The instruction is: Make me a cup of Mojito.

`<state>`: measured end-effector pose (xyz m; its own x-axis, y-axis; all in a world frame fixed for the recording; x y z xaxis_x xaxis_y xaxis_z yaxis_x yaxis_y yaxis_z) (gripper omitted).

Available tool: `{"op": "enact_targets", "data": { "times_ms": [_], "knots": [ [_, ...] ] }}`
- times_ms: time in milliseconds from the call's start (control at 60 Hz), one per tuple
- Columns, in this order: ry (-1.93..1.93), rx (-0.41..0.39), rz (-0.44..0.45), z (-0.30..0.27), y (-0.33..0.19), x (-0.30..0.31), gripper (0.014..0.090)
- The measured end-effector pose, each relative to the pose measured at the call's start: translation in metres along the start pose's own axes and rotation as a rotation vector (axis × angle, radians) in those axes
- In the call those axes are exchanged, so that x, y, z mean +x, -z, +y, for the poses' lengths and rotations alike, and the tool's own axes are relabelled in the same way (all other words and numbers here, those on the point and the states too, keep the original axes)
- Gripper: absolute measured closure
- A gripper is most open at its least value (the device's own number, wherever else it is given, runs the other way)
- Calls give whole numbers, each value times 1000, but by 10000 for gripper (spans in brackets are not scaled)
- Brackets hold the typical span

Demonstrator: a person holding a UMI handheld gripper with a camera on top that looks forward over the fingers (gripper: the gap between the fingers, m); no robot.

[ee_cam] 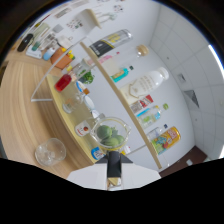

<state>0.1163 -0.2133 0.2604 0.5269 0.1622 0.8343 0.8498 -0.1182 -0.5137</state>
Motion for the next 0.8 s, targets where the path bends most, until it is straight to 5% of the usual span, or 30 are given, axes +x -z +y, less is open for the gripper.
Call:
{"op": "enact_targets", "data": {
  "times_ms": [217,583,800],
  "knots": [
    [-586,-123,-28,71,13,16,888],
    [-951,-512,-242,252,13,-105,889],
    [-993,-563,-314,273,11,-137,887]
  ]
}}
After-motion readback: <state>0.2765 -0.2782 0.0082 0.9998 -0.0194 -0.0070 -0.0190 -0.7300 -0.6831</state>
